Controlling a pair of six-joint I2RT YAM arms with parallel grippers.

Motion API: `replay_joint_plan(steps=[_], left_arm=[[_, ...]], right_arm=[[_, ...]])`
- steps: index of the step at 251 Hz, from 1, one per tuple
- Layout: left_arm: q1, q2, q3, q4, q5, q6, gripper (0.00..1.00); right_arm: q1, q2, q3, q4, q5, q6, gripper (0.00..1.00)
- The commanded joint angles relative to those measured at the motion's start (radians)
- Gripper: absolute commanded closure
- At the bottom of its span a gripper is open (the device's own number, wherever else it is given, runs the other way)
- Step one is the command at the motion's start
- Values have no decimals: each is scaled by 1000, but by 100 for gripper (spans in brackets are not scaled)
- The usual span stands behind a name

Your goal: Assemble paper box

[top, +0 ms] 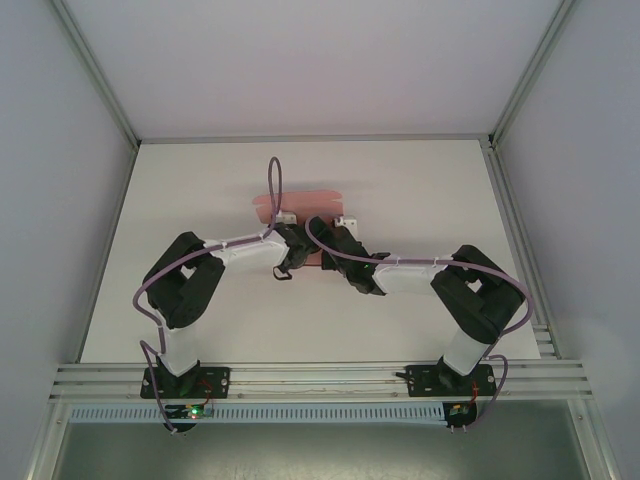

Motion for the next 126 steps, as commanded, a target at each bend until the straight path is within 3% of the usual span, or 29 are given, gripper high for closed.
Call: replay_joint_plan(steps=[1, 54, 97, 114, 126], left_arm=[[42, -10, -59, -10, -74, 23, 79], [45, -202, -191, 198, 135, 134, 52], [46, -387, -277, 249, 243, 176, 28], [47, -463, -309, 256, 262, 192, 12], [54, -513, -332, 261, 276, 204, 3]], right_arm=[[11, -38, -2, -57, 31, -17, 100], [2, -19, 8, -90, 20, 9, 100], [2, -11, 26, -131, 26, 18, 99], [3, -10, 29, -143, 31, 28, 95], [5, -13, 30, -146, 30, 35, 86]])
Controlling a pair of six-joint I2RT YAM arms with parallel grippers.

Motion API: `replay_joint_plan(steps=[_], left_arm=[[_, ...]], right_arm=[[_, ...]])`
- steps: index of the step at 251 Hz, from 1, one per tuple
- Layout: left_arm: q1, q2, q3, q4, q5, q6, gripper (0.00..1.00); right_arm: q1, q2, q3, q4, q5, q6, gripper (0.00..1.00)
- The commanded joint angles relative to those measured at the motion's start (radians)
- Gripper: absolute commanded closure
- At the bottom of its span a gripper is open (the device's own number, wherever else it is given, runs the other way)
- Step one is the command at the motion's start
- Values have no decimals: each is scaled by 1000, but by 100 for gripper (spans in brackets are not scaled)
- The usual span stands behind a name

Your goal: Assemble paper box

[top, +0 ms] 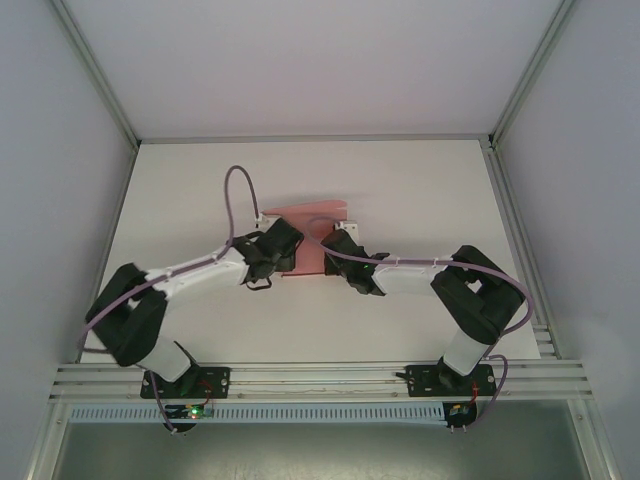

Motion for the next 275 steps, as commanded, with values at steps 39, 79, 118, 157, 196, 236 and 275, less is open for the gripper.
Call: replay_joint_plan(steps=[39, 79, 118, 157, 196, 236, 275], left_arm=[[83, -236, -104, 67, 100, 65, 0], [207, -331, -165, 125, 231, 116, 0], [311, -378, -194, 196, 417, 233, 0], [426, -303, -178, 256, 593, 341, 0], [488, -192, -151, 292, 693, 335, 0], [463, -178, -212, 327, 731, 254, 0], [436, -198, -276, 343, 715, 220, 0]], right_arm=[[5, -44, 34, -57, 20, 31, 56], [-11, -93, 56, -120, 48, 28, 38], [-50, -189, 35, -123, 34, -50, 22], [-190, -244, 30, -95, -220, -297, 16], [-276, -181, 63, -148, -507, -337, 30], [-108, -98, 111, -240, -280, -297, 30], [-80, -44, 128, -264, -131, -220, 33]])
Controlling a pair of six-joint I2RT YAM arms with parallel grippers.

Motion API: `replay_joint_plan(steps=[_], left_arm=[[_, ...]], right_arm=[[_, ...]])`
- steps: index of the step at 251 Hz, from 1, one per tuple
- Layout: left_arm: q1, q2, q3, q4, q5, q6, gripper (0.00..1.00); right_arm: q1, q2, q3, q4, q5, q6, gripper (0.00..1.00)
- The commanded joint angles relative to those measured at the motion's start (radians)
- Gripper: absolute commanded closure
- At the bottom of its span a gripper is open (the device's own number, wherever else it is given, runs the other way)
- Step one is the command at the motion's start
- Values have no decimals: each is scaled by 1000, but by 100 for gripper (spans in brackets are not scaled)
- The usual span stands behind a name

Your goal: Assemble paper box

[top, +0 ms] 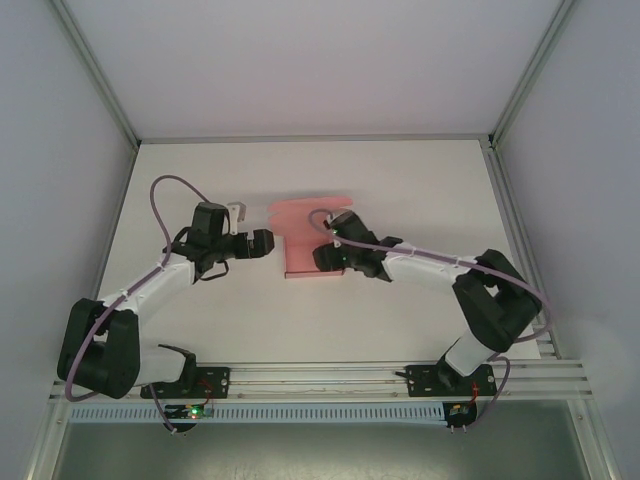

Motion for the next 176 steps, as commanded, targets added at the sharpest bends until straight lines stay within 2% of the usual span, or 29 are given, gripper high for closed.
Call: replay_joint_plan(steps=[1, 48, 91, 122, 145, 176], left_arm=[[-20, -21, -61, 62, 20, -48, 0], [-19, -59, -84, 43, -30, -56, 0], [-20, -28, -95, 95, -4, -83, 0], [-19, 11, -88, 103, -4, -94, 0], [-19, 24, -88, 116, 1, -105, 0], [-20, 37, -84, 123, -1, -115, 0]], right_arm=[[-3, 25, 31, -70, 154, 60, 33], [-1, -11, 45, -101, 169, 46, 33], [-8, -82, 22, -93, 153, 45, 29], [-49, -136, -28, -78, 130, 70, 29], [-107, -128, -61, -78, 84, 99, 31], [-124, -81, -67, -43, 52, 97, 36]])
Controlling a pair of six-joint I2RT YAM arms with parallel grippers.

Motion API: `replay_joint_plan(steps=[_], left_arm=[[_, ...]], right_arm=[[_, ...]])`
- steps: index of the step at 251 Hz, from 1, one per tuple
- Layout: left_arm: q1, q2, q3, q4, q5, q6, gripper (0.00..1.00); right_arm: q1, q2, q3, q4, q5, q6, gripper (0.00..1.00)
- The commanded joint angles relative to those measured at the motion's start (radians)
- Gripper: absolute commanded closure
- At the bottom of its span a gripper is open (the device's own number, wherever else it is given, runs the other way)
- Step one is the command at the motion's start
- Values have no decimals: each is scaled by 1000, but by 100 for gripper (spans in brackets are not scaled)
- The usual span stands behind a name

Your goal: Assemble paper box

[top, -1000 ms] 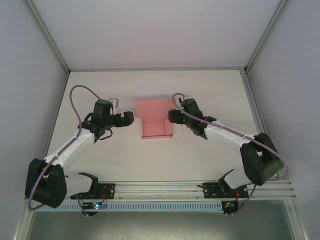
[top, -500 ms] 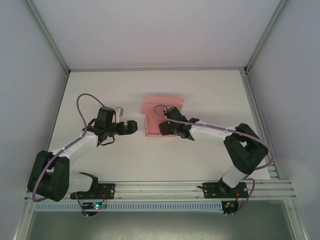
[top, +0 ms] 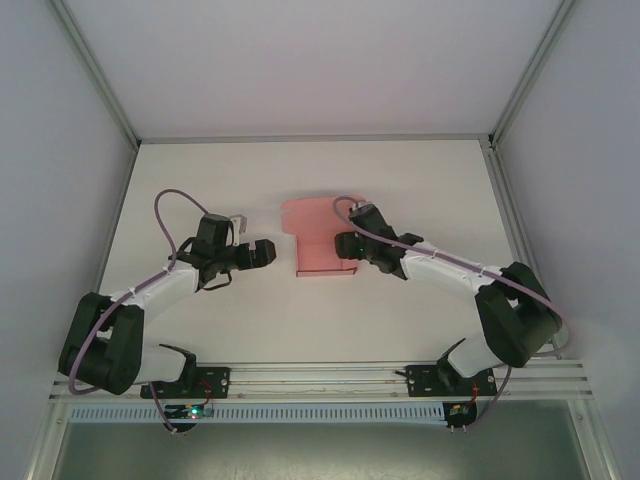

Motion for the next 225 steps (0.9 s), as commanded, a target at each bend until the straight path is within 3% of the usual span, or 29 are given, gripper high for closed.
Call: replay_joint_plan(steps=[1, 35, 57, 118, 151, 179, 198, 225], left_arm=[[-6, 10, 1, 53, 3, -24, 0], [-7, 28, 0, 74, 12, -37, 0], [-6, 28, -8, 86, 12, -46, 0], [-7, 0, -29, 111, 34, -70, 0], [-7, -66, -42, 119, 24, -102, 0], [-5, -185, -33, 28, -63, -123, 0], [-4, -263, -34, -6, -45, -115, 0], [-2, -349, -58, 8, -33, -156, 0]], right_arm=[[-14, 47, -21, 17, -51, 23, 36], [-11, 139, 16, 39, -79, 34, 43], [-6, 191, 28, 31, -53, 51, 54], [26, 220, 41, -15, 88, 48, 100], [34, 138, 7, 77, 83, 11, 100], [42, 30, -9, 107, 185, -27, 100], [54, -47, -33, 172, 215, -105, 100], [35, -164, -108, 343, 67, -153, 100]])
